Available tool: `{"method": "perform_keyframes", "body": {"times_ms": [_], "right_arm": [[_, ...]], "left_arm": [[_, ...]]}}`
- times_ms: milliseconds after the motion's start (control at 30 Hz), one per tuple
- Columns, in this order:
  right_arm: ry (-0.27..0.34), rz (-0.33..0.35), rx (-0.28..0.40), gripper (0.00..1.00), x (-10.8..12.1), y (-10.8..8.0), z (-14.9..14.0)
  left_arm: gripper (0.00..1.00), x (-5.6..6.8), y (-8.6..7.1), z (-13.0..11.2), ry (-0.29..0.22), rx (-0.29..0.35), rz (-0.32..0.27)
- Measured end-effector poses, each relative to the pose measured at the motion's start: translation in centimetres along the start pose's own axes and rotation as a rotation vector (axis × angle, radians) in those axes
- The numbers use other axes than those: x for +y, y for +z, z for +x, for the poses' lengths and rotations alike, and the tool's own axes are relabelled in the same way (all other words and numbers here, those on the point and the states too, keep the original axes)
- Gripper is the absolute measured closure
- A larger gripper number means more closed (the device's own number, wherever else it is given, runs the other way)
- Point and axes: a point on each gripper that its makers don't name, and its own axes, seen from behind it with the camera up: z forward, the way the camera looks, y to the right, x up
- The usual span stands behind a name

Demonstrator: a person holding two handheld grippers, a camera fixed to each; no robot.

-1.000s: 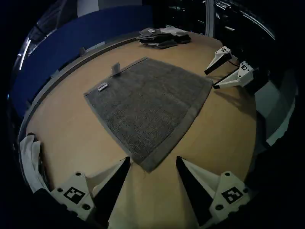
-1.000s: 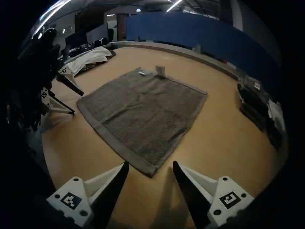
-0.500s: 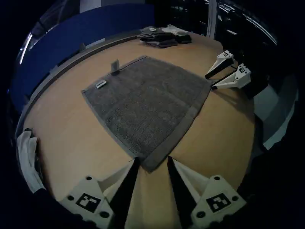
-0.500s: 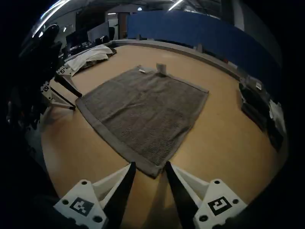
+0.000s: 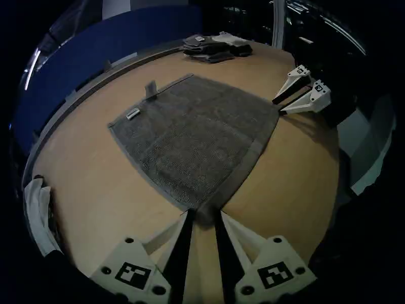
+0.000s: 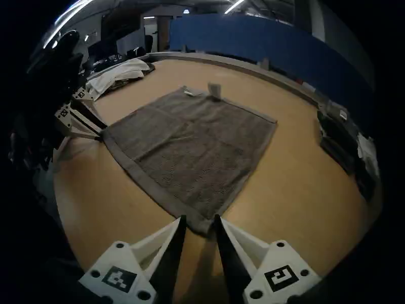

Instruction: Fold towel

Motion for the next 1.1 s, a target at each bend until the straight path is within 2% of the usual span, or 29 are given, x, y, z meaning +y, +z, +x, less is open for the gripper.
{"method": "perform_keyframes", "body": {"times_ms": [100,300,433,1100], "right_arm": [[-0.005,-0.001,0.001,0.74,0.0,0.0,0.1],[-0.019,0.002,0.003,0.81,-0.2,0.1,0.2],[-0.024,0.002,0.012,0.86,-0.1,0.1,0.4],[-0.012,0.027,0.030,0.89,-0.6,-0.7,1.6]], "left_arm": [[0.77,-0.1,0.1,0.0,0.004,-0.001,0.001],[0.82,-0.1,0.2,0.0,0.017,-0.005,0.009],[0.88,-0.2,0.2,0.1,0.021,-0.007,0.013],[0.92,-0.9,-0.1,0.1,0.008,-0.016,0.023]]}}
